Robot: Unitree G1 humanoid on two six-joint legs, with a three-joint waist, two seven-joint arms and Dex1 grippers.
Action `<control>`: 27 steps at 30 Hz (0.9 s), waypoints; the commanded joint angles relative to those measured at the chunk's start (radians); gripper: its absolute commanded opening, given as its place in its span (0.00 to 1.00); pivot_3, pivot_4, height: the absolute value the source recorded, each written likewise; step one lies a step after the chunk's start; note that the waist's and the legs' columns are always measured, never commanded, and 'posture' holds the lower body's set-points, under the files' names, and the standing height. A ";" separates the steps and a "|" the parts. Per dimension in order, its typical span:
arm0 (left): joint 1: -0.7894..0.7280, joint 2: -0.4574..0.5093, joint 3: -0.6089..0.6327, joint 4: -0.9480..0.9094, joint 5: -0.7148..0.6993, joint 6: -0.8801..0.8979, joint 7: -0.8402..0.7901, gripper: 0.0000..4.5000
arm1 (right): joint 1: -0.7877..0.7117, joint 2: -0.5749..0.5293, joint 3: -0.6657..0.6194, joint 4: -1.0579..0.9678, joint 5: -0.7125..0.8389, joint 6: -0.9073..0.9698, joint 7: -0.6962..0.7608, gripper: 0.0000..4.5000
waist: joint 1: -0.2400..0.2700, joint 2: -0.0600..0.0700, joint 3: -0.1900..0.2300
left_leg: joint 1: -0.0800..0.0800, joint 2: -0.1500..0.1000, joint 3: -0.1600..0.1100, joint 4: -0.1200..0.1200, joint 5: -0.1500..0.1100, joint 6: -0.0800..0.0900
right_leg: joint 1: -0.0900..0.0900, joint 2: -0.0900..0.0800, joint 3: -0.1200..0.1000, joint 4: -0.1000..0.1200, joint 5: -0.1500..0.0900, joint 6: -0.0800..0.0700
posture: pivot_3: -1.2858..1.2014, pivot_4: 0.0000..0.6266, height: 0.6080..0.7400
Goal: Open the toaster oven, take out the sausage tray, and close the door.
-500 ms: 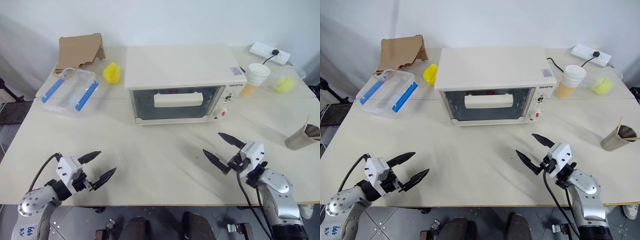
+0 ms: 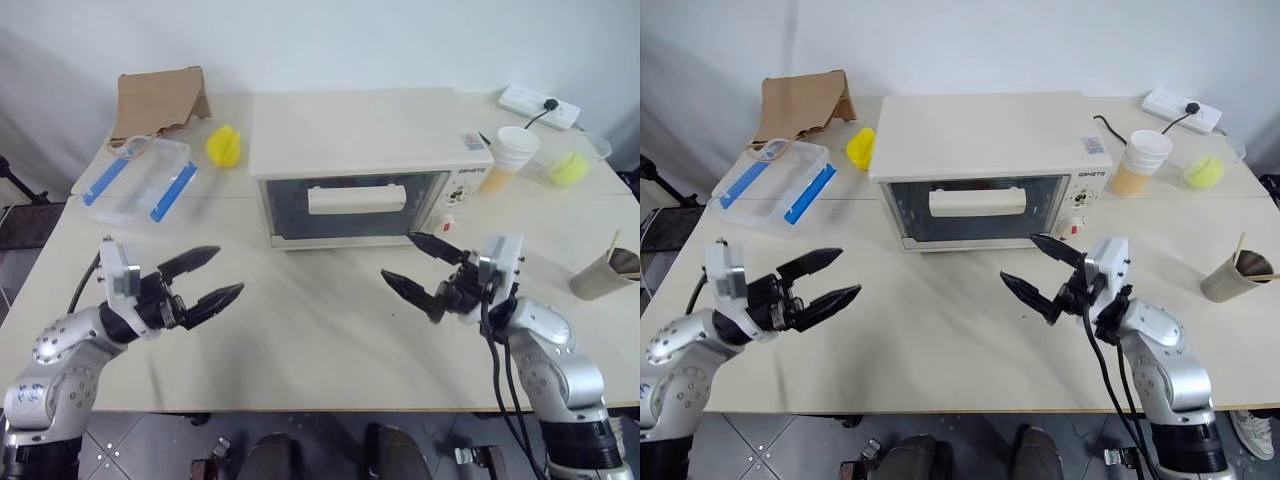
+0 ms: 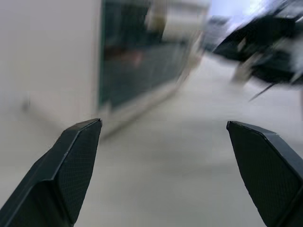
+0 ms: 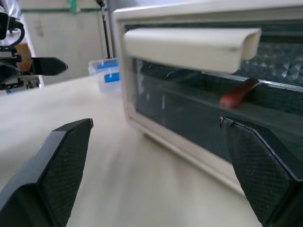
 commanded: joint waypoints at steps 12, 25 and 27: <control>-0.038 -0.039 -0.001 0.012 0.007 0.015 0.028 1.00 | -0.139 -0.013 0.025 -0.030 0.010 0.035 0.077 1.00 | -0.002 -0.001 0.000 | -0.002 0.000 0.004 -0.001 0.000 0.000 | -0.004 0.002 0.001 0.000 0.000 0.000 | 0.52 0.24 1.00; -0.033 -0.052 0.001 0.010 0.001 0.018 0.047 1.00 | -0.084 -0.060 0.017 0.014 -0.063 0.039 0.084 1.00 | 0.002 -0.001 0.000 | -0.002 0.000 0.004 -0.001 0.000 0.000 | -0.003 0.002 0.001 -0.001 0.000 0.000 | 0.52 0.24 1.00; -0.028 -0.050 -0.002 0.008 0.002 0.020 0.044 1.00 | -0.122 -0.047 0.013 0.066 -0.101 0.012 0.056 1.00 | -0.001 -0.001 0.000 | -0.002 0.000 0.004 -0.001 0.000 0.000 | -0.003 0.002 0.001 0.000 0.000 0.000 | 0.52 0.24 1.00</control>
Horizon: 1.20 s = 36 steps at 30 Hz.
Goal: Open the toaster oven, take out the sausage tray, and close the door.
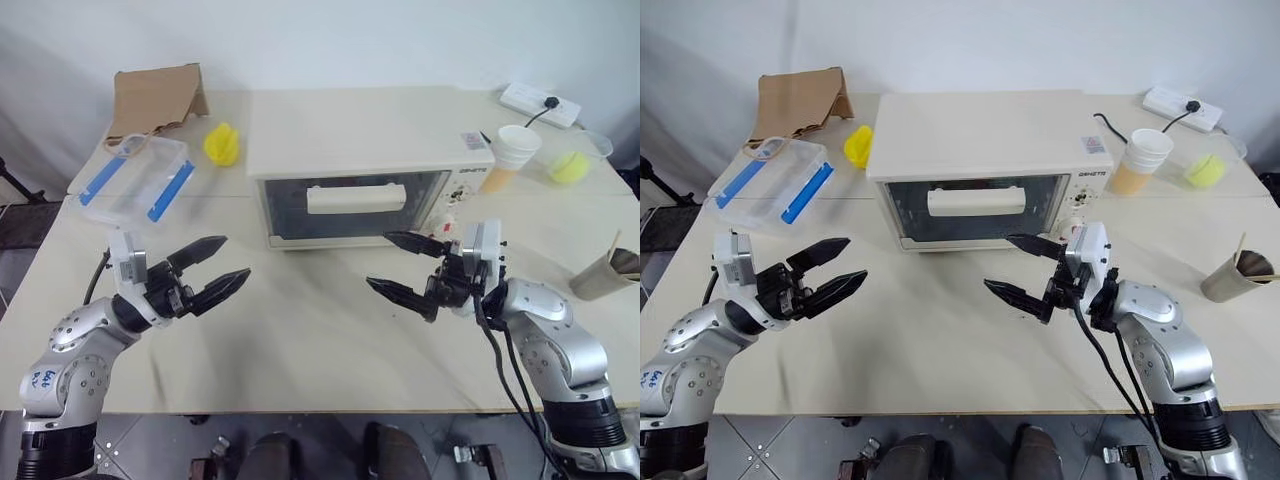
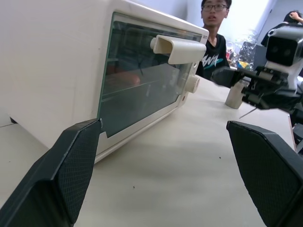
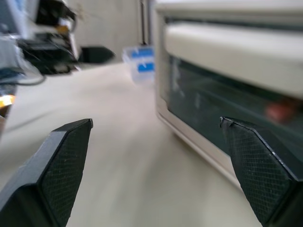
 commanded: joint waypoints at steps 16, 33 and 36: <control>0.018 -0.015 0.019 0.022 0.016 -0.035 -0.020 1.00 | -0.035 0.021 0.010 -0.028 -0.019 -0.138 0.152 1.00 | 0.001 0.000 0.000 | -0.002 0.000 0.001 0.000 0.000 0.000 | -0.003 0.000 0.000 0.000 0.000 0.000 | 0.52 0.24 1.00; 0.006 -0.015 0.010 0.053 0.012 -0.030 -0.044 1.00 | -0.108 0.049 -0.027 0.112 -0.105 -0.146 -0.008 1.00 | -0.001 -0.001 0.000 | -0.002 0.000 0.001 0.001 0.000 0.000 | -0.003 0.000 0.001 0.002 0.000 0.000 | 0.52 0.24 1.00; 0.005 -0.016 0.009 0.057 0.013 -0.031 -0.050 1.00 | -0.131 0.069 -0.029 0.129 -0.095 -0.179 0.003 1.00 | 0.000 -0.001 0.000 | -0.002 0.000 0.002 0.001 0.000 0.000 | -0.004 0.000 0.001 0.002 0.000 0.000 | 0.52 0.24 1.00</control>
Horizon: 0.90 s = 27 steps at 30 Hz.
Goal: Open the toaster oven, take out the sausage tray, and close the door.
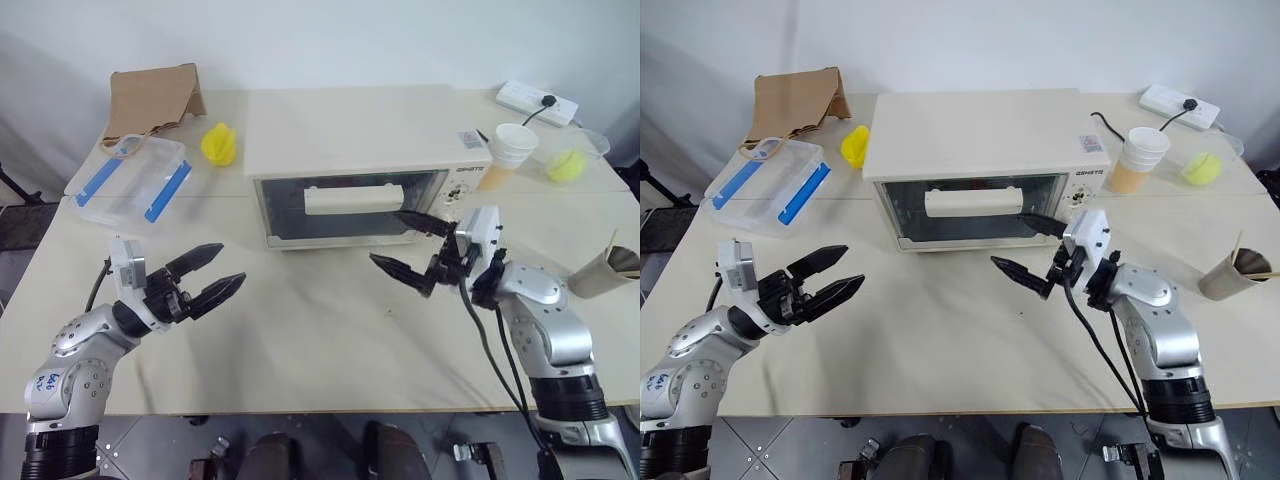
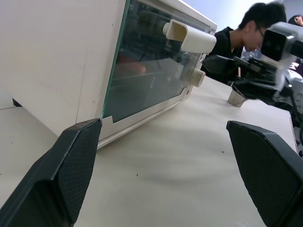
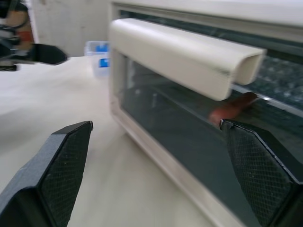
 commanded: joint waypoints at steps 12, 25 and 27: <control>-0.022 -0.021 0.028 -0.003 -0.030 0.006 0.008 1.00 | 0.073 -0.030 0.018 -0.122 0.020 -0.147 0.184 1.00 | 0.000 0.000 0.000 | 0.000 0.000 0.000 0.000 0.000 0.000 | -0.001 0.000 0.000 0.000 0.000 0.000 | 0.52 0.24 1.00; -0.296 -0.076 0.010 0.109 -0.116 0.096 0.061 0.42 | 0.116 -0.061 0.029 -0.050 -0.072 -0.336 0.239 1.00 | 0.000 -0.002 0.001 | 0.000 0.000 0.001 0.000 0.000 0.000 | -0.001 0.000 0.001 0.001 0.000 0.000 | 0.52 0.24 1.00; -0.351 -0.097 -0.032 0.143 -0.088 0.093 0.052 0.31 | 0.114 -0.062 0.032 -0.043 -0.076 -0.344 0.239 1.00 | 0.003 -0.003 0.001 | -0.001 0.000 0.001 0.000 0.000 0.000 | -0.002 0.000 0.001 0.002 0.000 0.000 | 0.52 0.24 1.00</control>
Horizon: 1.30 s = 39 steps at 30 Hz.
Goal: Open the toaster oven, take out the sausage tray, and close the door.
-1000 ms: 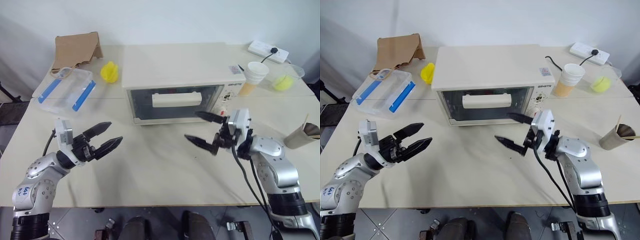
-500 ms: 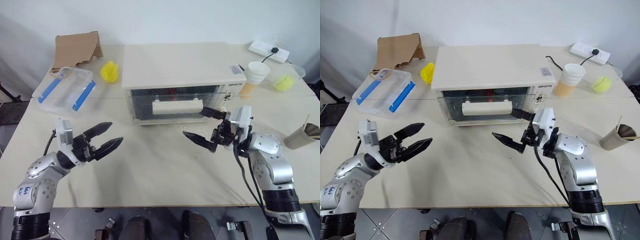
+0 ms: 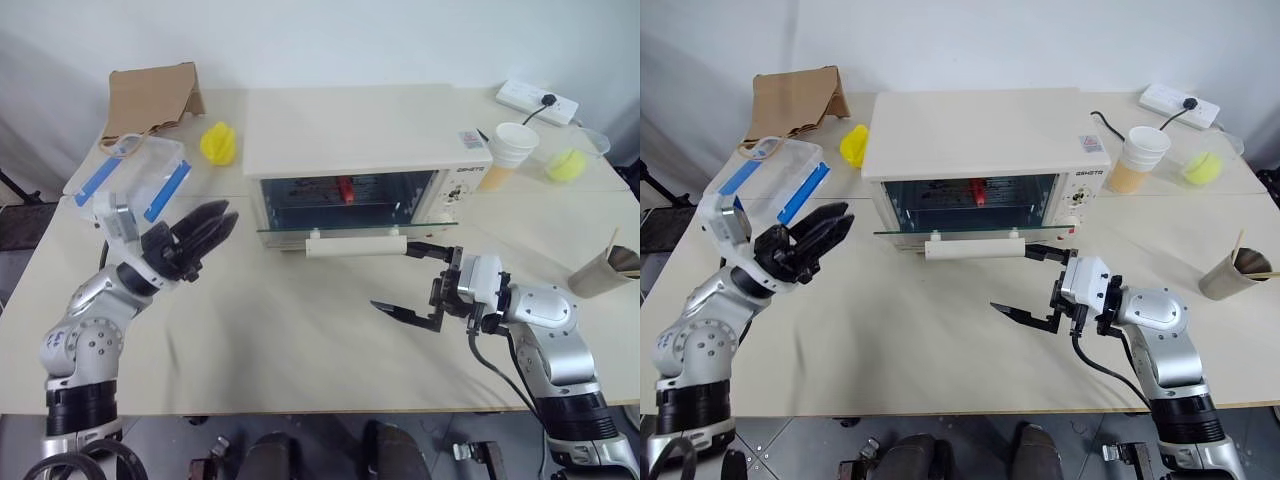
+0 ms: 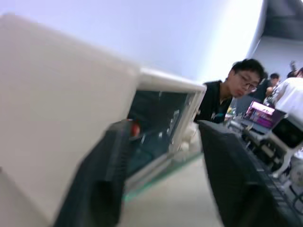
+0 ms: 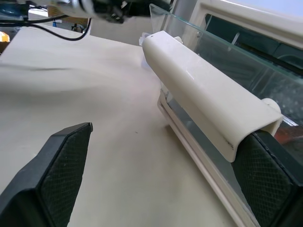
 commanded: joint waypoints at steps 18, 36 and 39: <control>-0.060 -0.020 -0.304 0.159 0.367 -0.216 -0.190 0.00 | 0.454 -0.107 -0.288 -0.108 -0.029 -0.053 -0.148 1.00 | 0.030 -0.002 0.001 | -0.003 -0.001 0.005 0.002 0.000 0.000 | 0.001 0.000 -0.003 -0.002 0.000 0.000 | 0.52 0.24 1.00; 0.036 -0.069 -0.308 0.217 0.457 -0.387 -0.199 0.13 | 0.263 -0.122 -0.100 -0.400 -0.243 0.205 -0.438 1.00 | 0.022 -0.003 0.001 | 0.000 0.003 0.008 0.011 0.000 0.001 | -0.001 0.001 0.009 0.002 0.001 -0.001 | 0.52 0.24 1.00; 0.052 -0.072 -0.285 0.186 0.436 -0.383 -0.195 0.33 | 0.151 -0.074 0.012 -0.380 -0.346 0.234 -0.497 1.00 | 0.024 -0.002 0.001 | -0.003 0.002 0.008 0.012 0.000 0.001 | -0.003 0.001 0.009 0.002 0.001 -0.001 | 0.52 0.24 1.00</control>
